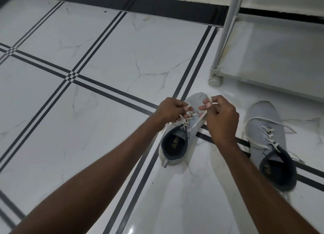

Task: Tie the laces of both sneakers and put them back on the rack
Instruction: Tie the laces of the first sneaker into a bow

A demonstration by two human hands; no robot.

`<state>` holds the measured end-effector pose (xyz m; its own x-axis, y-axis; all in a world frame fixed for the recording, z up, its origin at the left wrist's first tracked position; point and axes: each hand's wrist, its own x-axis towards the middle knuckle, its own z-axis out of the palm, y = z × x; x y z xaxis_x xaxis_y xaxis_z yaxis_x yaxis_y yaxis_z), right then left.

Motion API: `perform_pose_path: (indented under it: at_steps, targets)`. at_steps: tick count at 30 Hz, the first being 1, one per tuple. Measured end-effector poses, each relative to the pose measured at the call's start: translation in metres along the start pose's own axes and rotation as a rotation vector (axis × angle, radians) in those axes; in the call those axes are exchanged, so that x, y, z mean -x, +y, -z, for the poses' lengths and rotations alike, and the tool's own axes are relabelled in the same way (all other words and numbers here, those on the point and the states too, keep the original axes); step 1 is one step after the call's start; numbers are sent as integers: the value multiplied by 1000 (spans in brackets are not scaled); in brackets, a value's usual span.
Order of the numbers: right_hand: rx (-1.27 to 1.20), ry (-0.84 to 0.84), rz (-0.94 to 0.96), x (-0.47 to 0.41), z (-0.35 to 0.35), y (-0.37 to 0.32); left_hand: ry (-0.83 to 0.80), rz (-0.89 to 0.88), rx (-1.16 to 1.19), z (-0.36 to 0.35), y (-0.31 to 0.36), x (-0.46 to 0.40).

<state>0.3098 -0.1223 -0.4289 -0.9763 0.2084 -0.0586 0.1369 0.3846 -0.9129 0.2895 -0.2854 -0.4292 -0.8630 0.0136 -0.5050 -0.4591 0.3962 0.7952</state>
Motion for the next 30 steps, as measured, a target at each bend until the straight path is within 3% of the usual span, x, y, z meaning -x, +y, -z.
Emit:
perform_pose_path:
  at_steps: [3, 6, 9, 13, 19, 24, 28, 30]
  targets:
    - [-230, -187, -154, -22, 1, -7, -163, -39, -16, 5, 4, 4]
    - [-282, -316, -191, -38, 0, -10, -290, -67, -50, 6, 13, 8]
    - [-306, -413, -236, -46, 1, -12, -270, -59, -55, 5, 19, 9]
    - [-1, -401, -11, -51, 7, -9, -208, -12, -19, 2, 25, 7]
    - [248, -587, -74, -49, 19, -10, -122, -36, 37, 11, 33, 5]
    - [176, -699, -181, -41, 32, -10, -138, -98, 25, 31, 33, 4]
    - [167, -632, -140, -33, 34, -4, -61, -287, -352, 37, 30, 0]
    - [154, -521, -95, -26, 25, 3, 4, -422, -534, 30, 26, -2]
